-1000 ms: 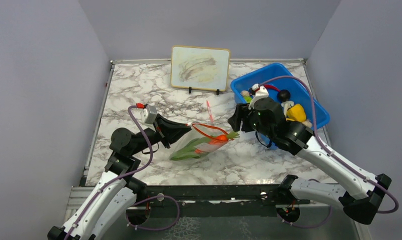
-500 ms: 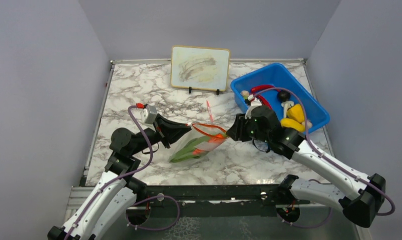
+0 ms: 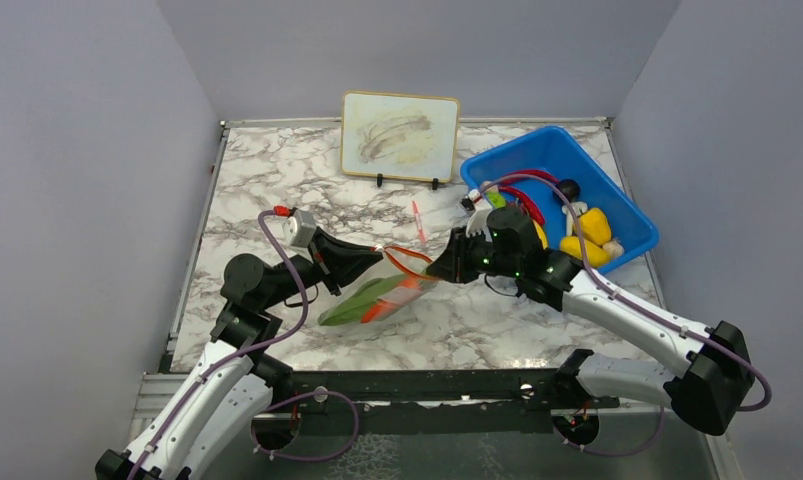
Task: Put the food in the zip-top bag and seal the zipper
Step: Place the fake vegetable in the zipper food storage bag, then pick up the fake vegetable from the bin.
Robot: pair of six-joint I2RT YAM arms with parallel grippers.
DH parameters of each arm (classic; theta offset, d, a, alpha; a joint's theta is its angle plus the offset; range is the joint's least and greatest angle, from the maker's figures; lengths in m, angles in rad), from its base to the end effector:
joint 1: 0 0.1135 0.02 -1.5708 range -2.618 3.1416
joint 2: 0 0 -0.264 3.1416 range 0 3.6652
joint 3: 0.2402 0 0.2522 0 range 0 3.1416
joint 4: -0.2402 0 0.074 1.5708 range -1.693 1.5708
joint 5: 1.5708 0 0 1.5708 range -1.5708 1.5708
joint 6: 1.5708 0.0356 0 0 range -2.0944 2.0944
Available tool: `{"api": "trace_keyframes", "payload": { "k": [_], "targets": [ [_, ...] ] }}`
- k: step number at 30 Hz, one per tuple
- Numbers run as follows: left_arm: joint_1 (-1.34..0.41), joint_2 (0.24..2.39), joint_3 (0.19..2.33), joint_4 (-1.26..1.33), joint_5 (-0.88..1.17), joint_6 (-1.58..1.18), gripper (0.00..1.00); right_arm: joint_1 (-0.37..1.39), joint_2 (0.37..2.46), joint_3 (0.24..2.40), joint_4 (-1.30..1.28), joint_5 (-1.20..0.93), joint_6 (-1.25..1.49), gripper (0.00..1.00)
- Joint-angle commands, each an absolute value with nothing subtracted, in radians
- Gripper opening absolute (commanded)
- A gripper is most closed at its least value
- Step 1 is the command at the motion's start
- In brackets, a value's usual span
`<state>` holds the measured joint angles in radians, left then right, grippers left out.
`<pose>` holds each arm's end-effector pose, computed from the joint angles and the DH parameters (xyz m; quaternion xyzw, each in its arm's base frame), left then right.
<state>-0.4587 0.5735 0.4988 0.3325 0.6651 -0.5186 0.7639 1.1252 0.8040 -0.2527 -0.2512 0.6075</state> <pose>0.1209 -0.0842 0.3243 0.2412 0.5844 -0.5274 0.5676 0.1735 0.1784 0.2724 -0.1278 0.8641 0.3855 0.2974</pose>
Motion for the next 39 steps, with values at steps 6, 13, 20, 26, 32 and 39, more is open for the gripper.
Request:
{"api": "trace_keyframes", "payload": {
  "k": [6, 13, 20, 26, 32, 39],
  "targets": [
    [-0.463, 0.578, 0.483, 0.402, 0.652, -0.507, 0.0, 0.767, 1.146, 0.721, 0.039, -0.435, 0.727, 0.11],
    [-0.462, 0.58, 0.483, 0.408, 0.648, -0.512, 0.0, 0.793, 1.24, 0.771, 0.024, -0.437, 0.694, 0.12],
    [-0.462, 0.587, 0.48, 0.41, 0.65, -0.509, 0.0, 0.793, 1.128, 0.878, -0.233, -0.233, 0.548, 0.37],
    [-0.462, 0.57, 0.461, 0.414, 0.668, -0.495, 0.0, 0.791, 1.105, 0.989, -0.402, -0.132, 0.426, 0.51],
    [-0.462, 0.543, 0.443, 0.414, 0.71, -0.441, 0.0, 0.782, 1.109, 1.143, -0.534, 0.067, 0.305, 0.52],
    [-0.462, 0.538, 0.431, 0.414, 0.753, -0.395, 0.0, 0.715, 1.177, 1.275, -0.62, 0.356, 0.174, 0.52]
  ]
}}
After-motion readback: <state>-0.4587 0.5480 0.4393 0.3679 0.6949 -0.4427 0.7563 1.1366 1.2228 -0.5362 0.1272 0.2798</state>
